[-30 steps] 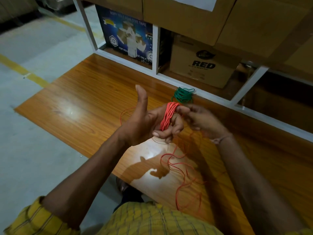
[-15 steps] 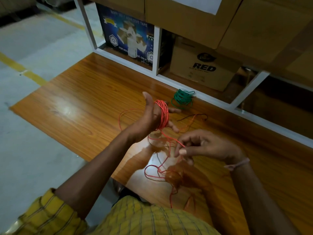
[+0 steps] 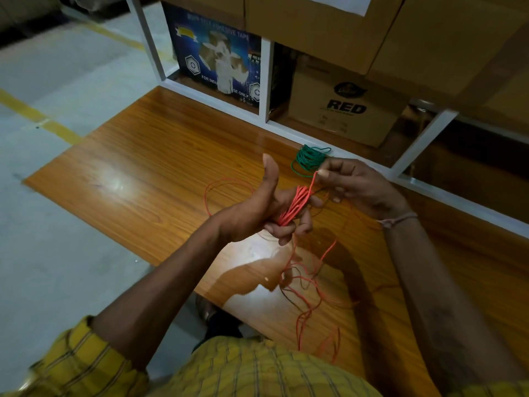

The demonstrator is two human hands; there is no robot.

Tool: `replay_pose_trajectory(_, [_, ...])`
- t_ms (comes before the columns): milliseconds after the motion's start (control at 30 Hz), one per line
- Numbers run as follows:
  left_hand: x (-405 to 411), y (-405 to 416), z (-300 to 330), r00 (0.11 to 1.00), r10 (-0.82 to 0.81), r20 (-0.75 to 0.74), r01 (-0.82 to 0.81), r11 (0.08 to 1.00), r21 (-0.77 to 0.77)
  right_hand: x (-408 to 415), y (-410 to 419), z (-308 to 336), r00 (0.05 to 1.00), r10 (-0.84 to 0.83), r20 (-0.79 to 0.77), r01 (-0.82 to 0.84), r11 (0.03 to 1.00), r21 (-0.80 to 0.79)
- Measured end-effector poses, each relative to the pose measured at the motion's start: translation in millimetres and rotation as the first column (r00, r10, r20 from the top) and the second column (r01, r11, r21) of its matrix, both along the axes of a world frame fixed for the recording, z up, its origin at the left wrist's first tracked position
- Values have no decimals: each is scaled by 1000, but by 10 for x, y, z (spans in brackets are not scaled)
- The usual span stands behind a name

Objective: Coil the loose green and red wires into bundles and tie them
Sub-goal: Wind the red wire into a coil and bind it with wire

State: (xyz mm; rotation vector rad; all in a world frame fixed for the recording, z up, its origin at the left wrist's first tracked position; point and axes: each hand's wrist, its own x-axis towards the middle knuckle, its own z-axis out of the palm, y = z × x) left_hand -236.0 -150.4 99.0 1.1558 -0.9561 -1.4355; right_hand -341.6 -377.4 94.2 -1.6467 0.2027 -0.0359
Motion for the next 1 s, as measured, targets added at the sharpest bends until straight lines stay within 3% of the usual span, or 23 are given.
replay_pose_trajectory(133, [71,112,21,977,33,-211,-49,996,-72,37,243,-328,996,-89,-20,89,996,0])
replay_pose_trajectory(267, [108,203,44,868,77,-490,-169,975,-145,-86,610,-570,991,-101,-91,97,994,-46])
replay_pose_trajectory(467, [240,130,1,827,237,-509,-343,931,-123,-302,1133,-600,923,137,-359,-140,990,17])
replay_pose_trajectory(567, [254,92,-3,862,320,-392,-378,923,-78,-366,1236,-488,902,223,-370,-245,969,-13])
replay_pose_trajectory(700, [234,65,-102,904,422,-76,-421,907,20,-411,1057,-167,882,354,-312,-369,929,13])
replay_pose_trajectory(867, [150,95,-135,888,310,341,-345,938,46,-427,591,150,811,545,-215,-508,837,205])
replay_pose_trajectory(1000, [114,107,-151,861,236,450,-292,954,60,-454,277,187,789,614,-10,-586,757,288])
